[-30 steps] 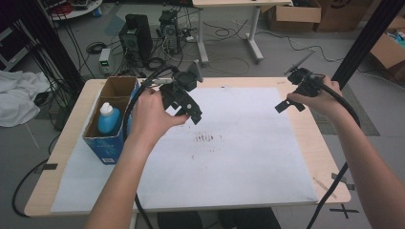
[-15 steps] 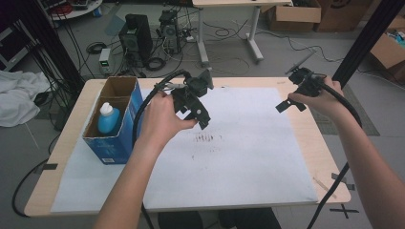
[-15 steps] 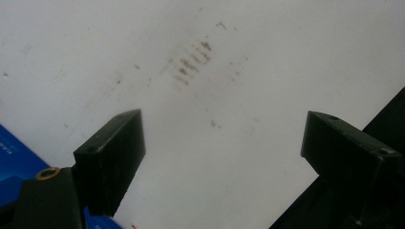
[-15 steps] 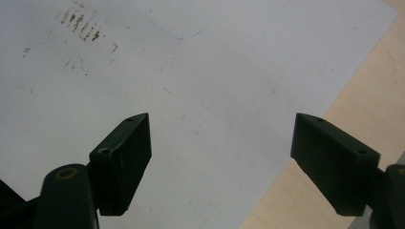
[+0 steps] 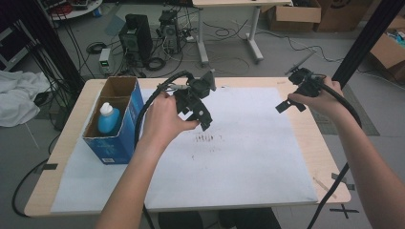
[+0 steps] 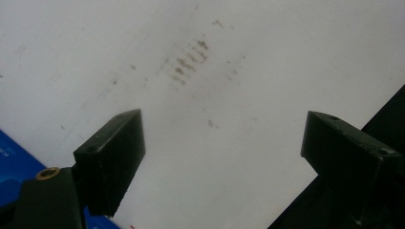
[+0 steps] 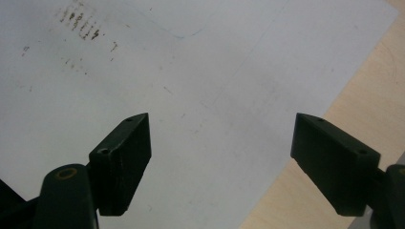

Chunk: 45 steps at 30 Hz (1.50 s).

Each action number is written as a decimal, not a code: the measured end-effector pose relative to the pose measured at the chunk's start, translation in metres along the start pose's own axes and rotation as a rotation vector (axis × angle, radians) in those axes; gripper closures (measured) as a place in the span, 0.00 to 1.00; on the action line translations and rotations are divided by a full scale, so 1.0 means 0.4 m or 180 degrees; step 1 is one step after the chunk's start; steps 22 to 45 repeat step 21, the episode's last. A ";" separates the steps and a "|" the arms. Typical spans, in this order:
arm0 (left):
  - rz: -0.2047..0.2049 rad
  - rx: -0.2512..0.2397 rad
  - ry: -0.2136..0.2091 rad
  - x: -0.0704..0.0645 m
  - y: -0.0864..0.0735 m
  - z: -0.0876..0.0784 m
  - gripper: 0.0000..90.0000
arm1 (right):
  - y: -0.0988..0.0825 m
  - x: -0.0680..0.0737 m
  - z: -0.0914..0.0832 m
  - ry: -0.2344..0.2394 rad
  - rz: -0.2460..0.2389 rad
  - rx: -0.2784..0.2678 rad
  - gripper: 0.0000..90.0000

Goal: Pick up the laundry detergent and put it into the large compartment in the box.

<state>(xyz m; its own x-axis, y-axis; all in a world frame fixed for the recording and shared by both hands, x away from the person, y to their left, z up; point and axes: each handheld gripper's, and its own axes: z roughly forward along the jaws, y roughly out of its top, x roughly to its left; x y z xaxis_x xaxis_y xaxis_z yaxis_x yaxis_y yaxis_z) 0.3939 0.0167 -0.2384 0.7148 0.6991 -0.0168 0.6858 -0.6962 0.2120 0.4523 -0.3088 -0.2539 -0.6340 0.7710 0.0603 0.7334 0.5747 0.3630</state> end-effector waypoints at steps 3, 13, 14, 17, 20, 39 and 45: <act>-0.0004 0.0014 0.0034 0.001 0.000 0.003 0.18 | -0.001 0.001 0.000 0.0003 0.0006 0.0008 0.24; 0.0007 0.0026 0.0035 -0.001 -0.001 0.005 0.18 | -0.002 0.004 0.001 0.0013 -0.0003 0.0014 0.24; 0.0005 0.0032 0.0030 -0.001 -0.001 0.005 0.17 | -0.003 0.005 0.002 0.0009 -0.0003 0.0015 0.24; 0.0013 0.0032 0.0028 -0.003 -0.003 0.005 0.18 | -0.003 0.006 0.001 0.0006 -0.0004 0.0017 0.24; 0.0003 0.0015 0.0032 -0.003 -0.005 0.004 0.18 | -0.003 0.007 -0.001 0.0008 -0.0013 0.0001 0.24; -0.0002 0.0013 0.0030 -0.003 -0.006 0.004 0.18 | -0.003 0.007 -0.001 0.0007 -0.0012 0.0003 0.24; -0.0002 0.0013 0.0030 -0.003 -0.006 0.004 0.18 | -0.003 0.007 -0.001 0.0007 -0.0012 0.0003 0.24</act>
